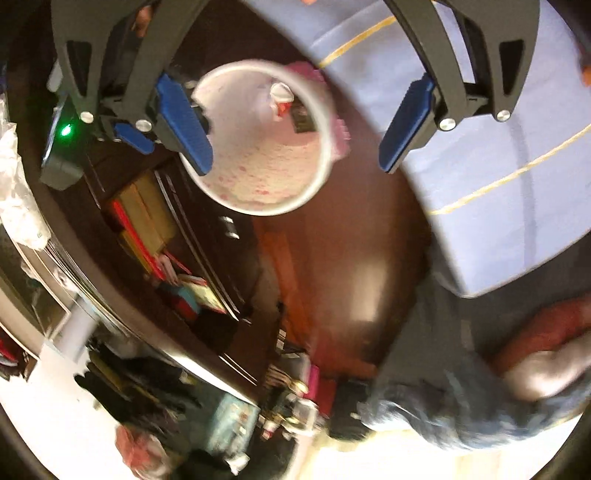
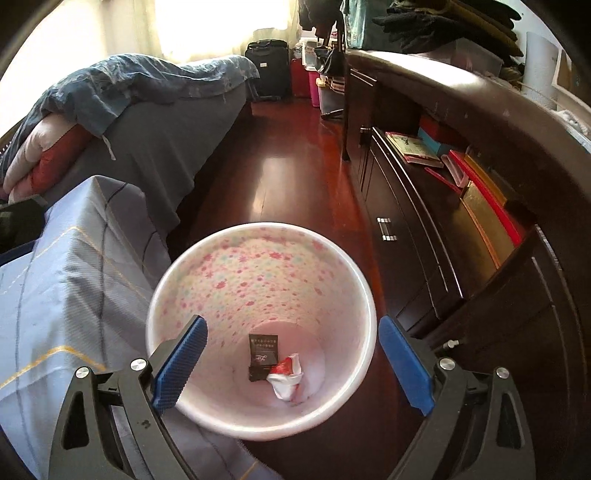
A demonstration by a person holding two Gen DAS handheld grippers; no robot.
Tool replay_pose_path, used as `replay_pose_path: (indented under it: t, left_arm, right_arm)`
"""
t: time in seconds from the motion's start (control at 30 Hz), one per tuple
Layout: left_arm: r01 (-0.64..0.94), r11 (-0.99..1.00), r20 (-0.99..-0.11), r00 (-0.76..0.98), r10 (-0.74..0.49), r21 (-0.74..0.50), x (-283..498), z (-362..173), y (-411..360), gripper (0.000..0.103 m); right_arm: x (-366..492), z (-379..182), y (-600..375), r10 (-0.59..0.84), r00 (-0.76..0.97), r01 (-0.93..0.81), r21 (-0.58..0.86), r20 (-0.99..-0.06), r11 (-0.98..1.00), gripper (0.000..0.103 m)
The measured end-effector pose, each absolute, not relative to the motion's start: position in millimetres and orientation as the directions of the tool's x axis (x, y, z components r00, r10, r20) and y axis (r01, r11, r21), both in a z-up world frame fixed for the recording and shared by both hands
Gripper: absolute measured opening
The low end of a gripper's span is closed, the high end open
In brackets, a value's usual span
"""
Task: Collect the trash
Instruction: 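Carry both items over the wastebasket and open both tools to drop them, then return to the table and grasp the blue bag with the left tool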
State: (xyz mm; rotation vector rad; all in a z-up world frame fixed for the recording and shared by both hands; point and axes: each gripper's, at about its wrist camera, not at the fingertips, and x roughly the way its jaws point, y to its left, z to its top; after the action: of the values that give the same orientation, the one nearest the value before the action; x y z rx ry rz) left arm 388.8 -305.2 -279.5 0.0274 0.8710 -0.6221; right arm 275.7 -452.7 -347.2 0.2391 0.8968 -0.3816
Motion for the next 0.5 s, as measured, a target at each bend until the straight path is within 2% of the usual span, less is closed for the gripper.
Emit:
replay_pose_path:
  t: [0.13, 0.33, 0.4, 0.5]
  left_arm:
    - [0.439, 0.887, -0.694, 0.595, -0.405, -0.141, 365, -262, -255, 0.098]
    - [0.246, 0.969, -0.673, 0.719, -0.176, 0.010, 327, -249, -164, 0.100]
    - [0.158, 0.987, -0.666, 0.740, -0.096, 0.033, 317, -247, -129, 0.100]
    - [0.071, 0.997, -0.672, 0.740, -0.040, 0.019, 308, -245, -84, 0.100]
  right_arm:
    - [266, -323, -423, -0.192, 0.581, 0.382, 0.057, -0.791, 0.922, 0.098]
    - [251, -289, -350, -0.075, 0.647, 0.231, 0.101, -0.759, 0.968, 0.099]
    - [248, -281, -323, -0.025, 0.661, 0.171, 0.119, -0.750, 0.978, 0.099]
    - [248, -272, -289, 0.033, 0.673, 0.091, 0.127, -0.739, 0.988, 0.099]
